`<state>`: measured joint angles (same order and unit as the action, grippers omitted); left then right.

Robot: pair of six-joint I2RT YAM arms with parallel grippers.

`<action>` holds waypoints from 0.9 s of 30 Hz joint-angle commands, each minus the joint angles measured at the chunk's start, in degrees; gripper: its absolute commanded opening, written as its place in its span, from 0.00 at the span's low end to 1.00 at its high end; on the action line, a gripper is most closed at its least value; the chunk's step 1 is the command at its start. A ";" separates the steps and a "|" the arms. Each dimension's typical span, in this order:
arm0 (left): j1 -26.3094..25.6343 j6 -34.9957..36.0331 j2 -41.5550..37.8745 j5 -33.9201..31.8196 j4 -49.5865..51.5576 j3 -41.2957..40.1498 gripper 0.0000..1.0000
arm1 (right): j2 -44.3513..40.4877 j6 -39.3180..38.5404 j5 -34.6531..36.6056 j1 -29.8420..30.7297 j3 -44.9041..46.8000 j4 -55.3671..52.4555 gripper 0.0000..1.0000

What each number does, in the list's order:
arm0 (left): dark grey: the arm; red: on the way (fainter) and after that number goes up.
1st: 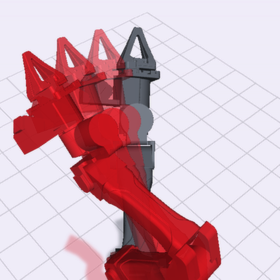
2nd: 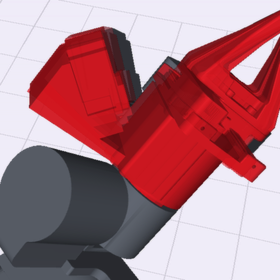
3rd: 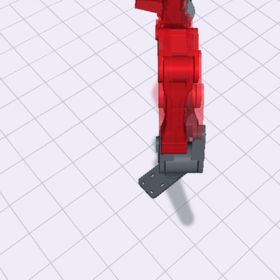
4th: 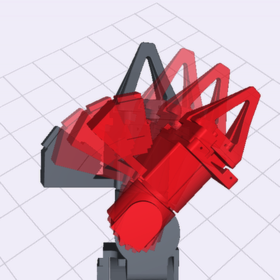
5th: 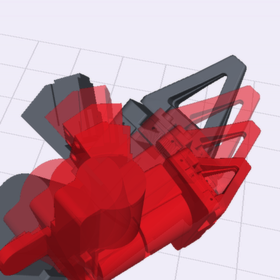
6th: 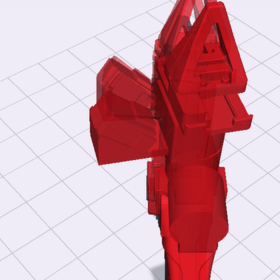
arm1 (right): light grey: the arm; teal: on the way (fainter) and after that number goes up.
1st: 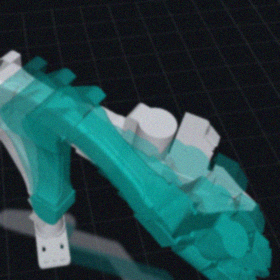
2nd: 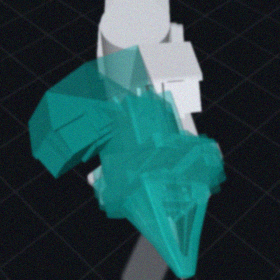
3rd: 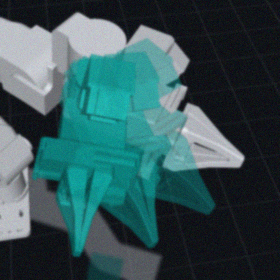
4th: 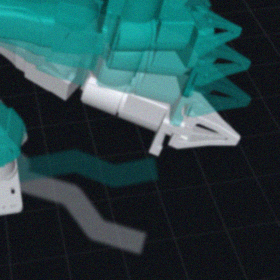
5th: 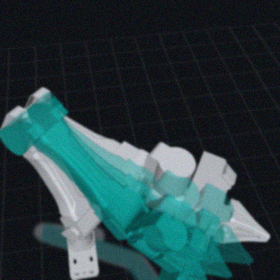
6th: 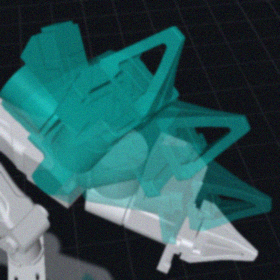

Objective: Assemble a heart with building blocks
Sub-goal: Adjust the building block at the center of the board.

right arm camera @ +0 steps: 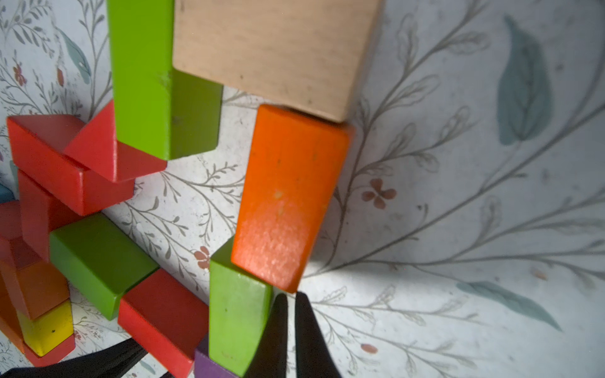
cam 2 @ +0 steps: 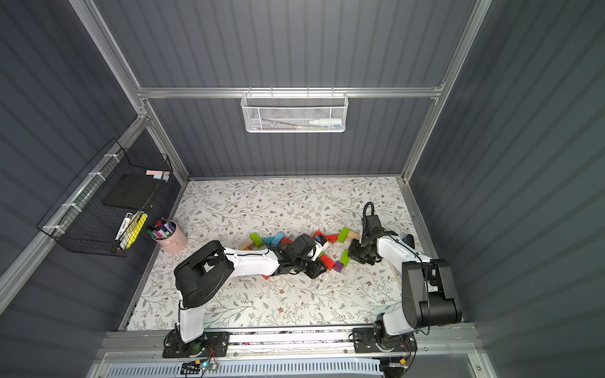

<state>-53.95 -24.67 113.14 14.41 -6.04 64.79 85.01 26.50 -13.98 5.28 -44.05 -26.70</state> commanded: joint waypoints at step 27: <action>-0.66 -2.16 0.99 1.59 -1.36 1.61 0.30 | -3.10 1.51 -6.36 0.74 3.52 1.60 0.10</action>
<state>-54.24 -26.68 114.06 15.51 -7.73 65.82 82.85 27.03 -18.04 5.41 -41.23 -26.15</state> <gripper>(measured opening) 0.297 0.104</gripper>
